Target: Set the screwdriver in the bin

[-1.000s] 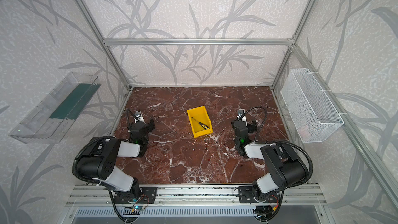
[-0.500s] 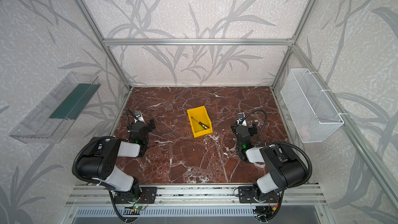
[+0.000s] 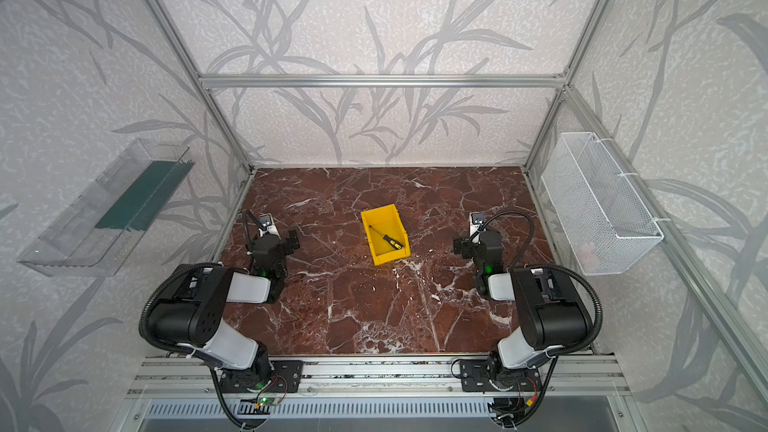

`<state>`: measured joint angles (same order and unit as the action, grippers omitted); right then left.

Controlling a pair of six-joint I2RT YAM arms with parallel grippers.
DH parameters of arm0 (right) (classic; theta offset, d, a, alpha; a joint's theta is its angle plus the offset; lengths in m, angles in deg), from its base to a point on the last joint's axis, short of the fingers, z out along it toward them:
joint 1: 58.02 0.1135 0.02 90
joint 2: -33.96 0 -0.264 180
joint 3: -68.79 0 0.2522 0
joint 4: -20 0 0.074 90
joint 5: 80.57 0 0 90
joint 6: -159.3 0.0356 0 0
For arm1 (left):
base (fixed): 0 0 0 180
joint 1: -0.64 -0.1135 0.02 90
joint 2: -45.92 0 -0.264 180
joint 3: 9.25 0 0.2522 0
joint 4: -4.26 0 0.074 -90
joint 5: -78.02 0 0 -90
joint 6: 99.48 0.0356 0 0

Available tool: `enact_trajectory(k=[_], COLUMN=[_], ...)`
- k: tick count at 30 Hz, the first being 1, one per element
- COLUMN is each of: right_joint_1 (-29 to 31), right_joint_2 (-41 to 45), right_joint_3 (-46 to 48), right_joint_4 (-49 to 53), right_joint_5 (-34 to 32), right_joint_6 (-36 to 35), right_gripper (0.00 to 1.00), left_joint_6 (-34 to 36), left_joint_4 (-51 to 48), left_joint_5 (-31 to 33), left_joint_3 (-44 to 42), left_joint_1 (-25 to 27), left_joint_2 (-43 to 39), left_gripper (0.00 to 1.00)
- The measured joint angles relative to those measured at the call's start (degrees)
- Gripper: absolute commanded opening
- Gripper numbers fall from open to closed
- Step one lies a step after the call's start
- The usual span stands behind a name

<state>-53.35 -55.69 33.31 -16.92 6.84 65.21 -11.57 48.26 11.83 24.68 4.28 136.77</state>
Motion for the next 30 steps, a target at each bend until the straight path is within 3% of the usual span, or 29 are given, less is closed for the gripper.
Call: enact_trajectory(k=[30], right_joint_1=[0.0], right_joint_2=[-0.3], right_joint_3=[0.0], right_joint_4=[-1.9], right_joint_5=[1.2], right_joint_6=[0.0], right_gripper=[0.99], left_joint_6=[0.0], left_joint_4=[0.0], left_joint_5=[0.0], left_joint_3=[0.0], left_joint_1=[0.0], left_joint_2=[0.0], left_gripper=[0.99])
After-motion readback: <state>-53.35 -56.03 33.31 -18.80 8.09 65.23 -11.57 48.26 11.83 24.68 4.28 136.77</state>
